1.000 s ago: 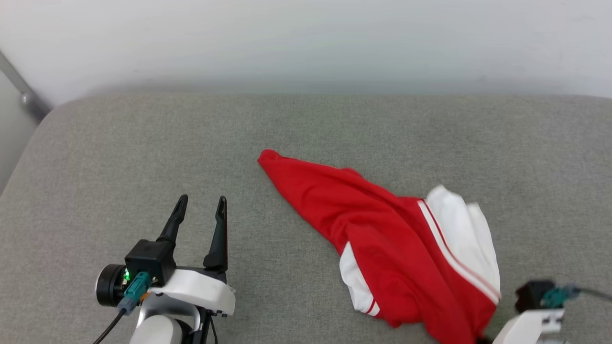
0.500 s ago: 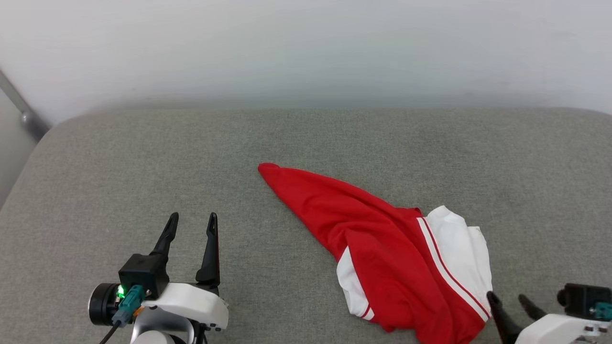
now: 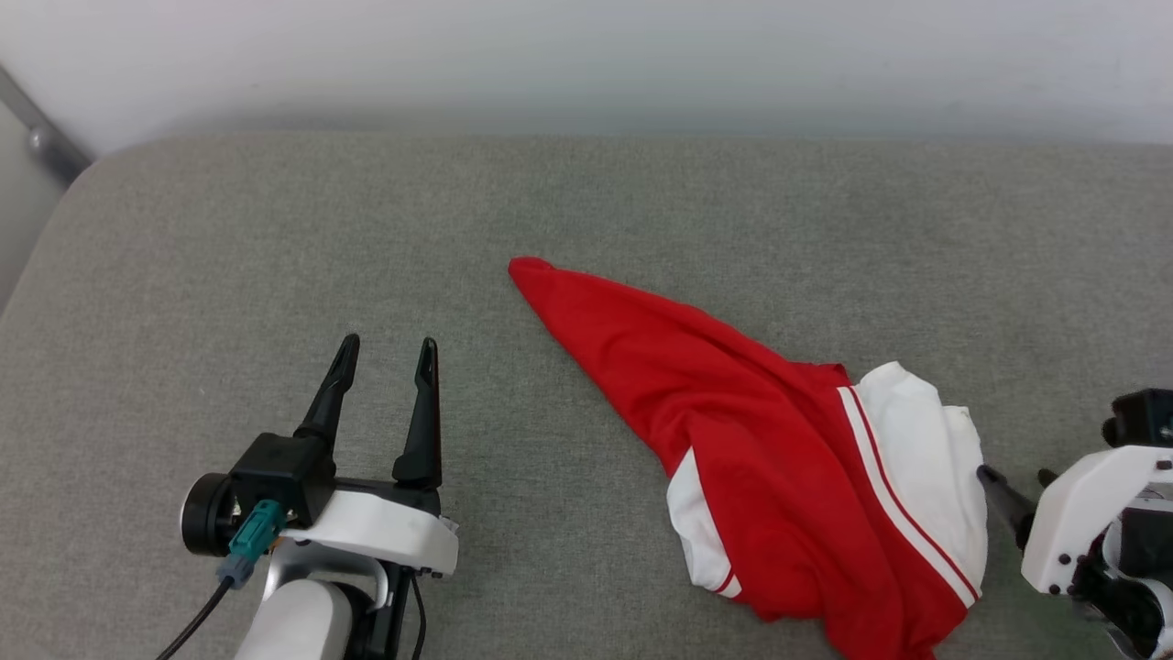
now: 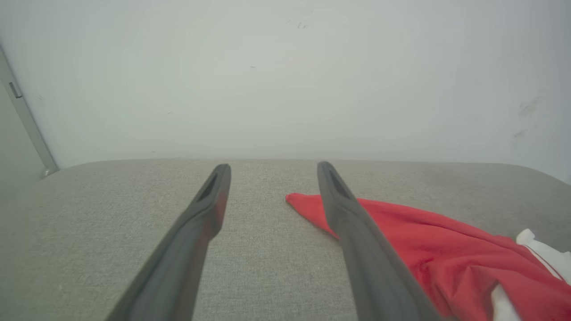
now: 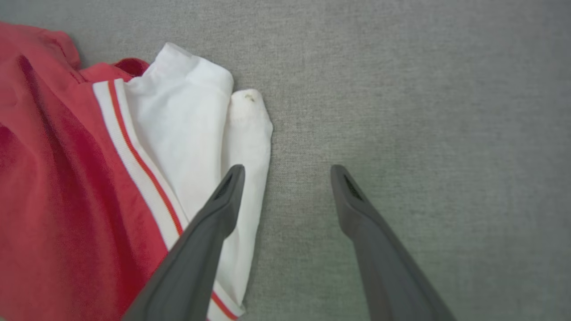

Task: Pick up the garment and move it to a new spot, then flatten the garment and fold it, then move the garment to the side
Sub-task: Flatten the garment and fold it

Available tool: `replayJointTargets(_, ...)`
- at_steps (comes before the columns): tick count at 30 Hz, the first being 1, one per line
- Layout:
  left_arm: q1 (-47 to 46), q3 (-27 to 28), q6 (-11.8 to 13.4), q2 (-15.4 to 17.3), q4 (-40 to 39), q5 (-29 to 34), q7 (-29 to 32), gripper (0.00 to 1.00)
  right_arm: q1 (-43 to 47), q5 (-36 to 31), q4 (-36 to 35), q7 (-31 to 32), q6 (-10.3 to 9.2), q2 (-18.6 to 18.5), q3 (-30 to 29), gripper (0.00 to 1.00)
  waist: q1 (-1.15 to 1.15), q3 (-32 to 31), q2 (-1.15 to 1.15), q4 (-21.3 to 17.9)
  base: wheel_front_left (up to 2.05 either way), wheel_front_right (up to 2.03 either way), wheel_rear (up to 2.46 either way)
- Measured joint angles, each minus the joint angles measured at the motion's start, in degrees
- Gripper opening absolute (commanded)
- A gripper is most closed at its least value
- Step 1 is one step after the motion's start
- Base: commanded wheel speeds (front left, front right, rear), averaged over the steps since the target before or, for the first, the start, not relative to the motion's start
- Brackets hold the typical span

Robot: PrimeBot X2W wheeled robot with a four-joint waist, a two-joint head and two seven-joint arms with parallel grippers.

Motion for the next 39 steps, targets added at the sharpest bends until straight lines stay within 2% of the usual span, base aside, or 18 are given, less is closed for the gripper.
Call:
replayJointTargets(3, -1.71, -0.32, -0.51, -0.57, 0.44, -0.02, -0.81, 1.00, -3.11, 1.85, 1.82, 6.93, 0.00, -0.79, 3.39, 1.00, 0.00, 2.72, 0.00, 1.22, 0.00, 0.00, 0.00)
replayJointTargets(9, -2.89, -0.52, -1.02, -1.14, 2.10, -0.19, -1.65, 1.00, -5.97, 2.58, 3.16, 13.61, -0.02, -1.09, 4.87, 1.00, 0.00, 5.31, 0.00, 3.08, 0.00, 0.00, 0.00)
replayJointTargets(10, -2.90, -0.54, -1.02, -1.18, 2.35, -0.20, -1.78, 1.00, -6.14, 2.74, 3.15, 14.32, -0.04, -1.12, 4.85, 0.55, 0.00, 5.50, 0.00, 3.27, 0.00, 0.00, 0.00)
replayJointTargets(11, -2.91, -0.54, -1.03, -1.20, 2.65, -0.20, -1.83, 1.00, -6.26, 2.89, 3.05, 14.61, -0.11, -1.23, 4.92, 0.35, 0.00, 5.63, 0.00, 3.41, 0.00, 0.00, 0.00)
replayJointTargets(12, -2.94, -0.51, -1.04, -1.20, 2.90, -0.26, -1.94, 1.00, -6.26, 2.90, 2.88, 14.61, -0.11, -1.27, 4.97, 0.00, 0.00, 5.68, 0.00, 3.46, 0.00, 0.00, 0.00)
replayJointTargets(17, -2.96, -0.16, -1.00, -1.05, 3.90, -0.43, -2.27, 1.00, -6.43, 2.13, 0.73, 12.90, 0.00, -1.60, 6.38, 0.00, 0.00, 5.05, 0.00, 2.92, 0.00, 0.00, 0.00)
replayJointTargets(20, -2.80, 0.02, -0.81, -0.80, 4.00, -0.44, -2.31, 1.00, -6.47, 1.21, -0.78, 10.53, 0.02, -2.36, 4.65, 0.00, 0.00, 4.59, 0.00, 2.23, 0.00, 0.00, 0.00)
replayJointTargets(29, -2.51, -0.09, -0.43, -0.30, 3.53, -0.42, -2.33, 1.00, -5.48, -3.80, -1.67, 7.69, 0.02, -4.00, -11.13, 0.00, 0.00, 4.44, 0.00, 0.85, 0.00, 0.00, 0.00)
replayJointTargets(35, -2.47, -0.33, -0.08, -0.12, 3.31, -0.43, -2.26, 1.00, -2.77, -5.86, 3.05, 4.10, 0.01, -1.64, -18.05, 0.00, 0.00, 5.31, 0.00, 0.88, 0.00, 0.00, 0.00)
replayJointTargets(36, -2.47, -0.33, -0.03, -0.02, 3.33, -0.44, -2.26, 1.00, -2.47, -6.28, 4.05, 3.03, 0.01, -0.99, -18.28, 0.19, 0.00, 5.40, 0.00, 0.89, 0.00, 0.00, 0.00)
replayJointTargets(38, -2.48, -0.32, -0.01, 0.23, 3.45, -0.46, -2.20, 1.00, -2.40, -6.38, 5.65, 0.44, 0.01, 0.45, -18.59, 1.00, 0.00, 5.38, 0.00, 0.90, 0.00, 0.00, 0.00)
replayJointTargets(39, -2.48, -0.26, -0.01, 0.38, 3.57, -0.57, -2.20, 1.00, -2.49, -6.41, 6.16, -1.24, 0.01, 0.87, -18.59, 1.00, 0.01, 5.30, 0.00, 0.86, 0.00, 0.00, 0.00)
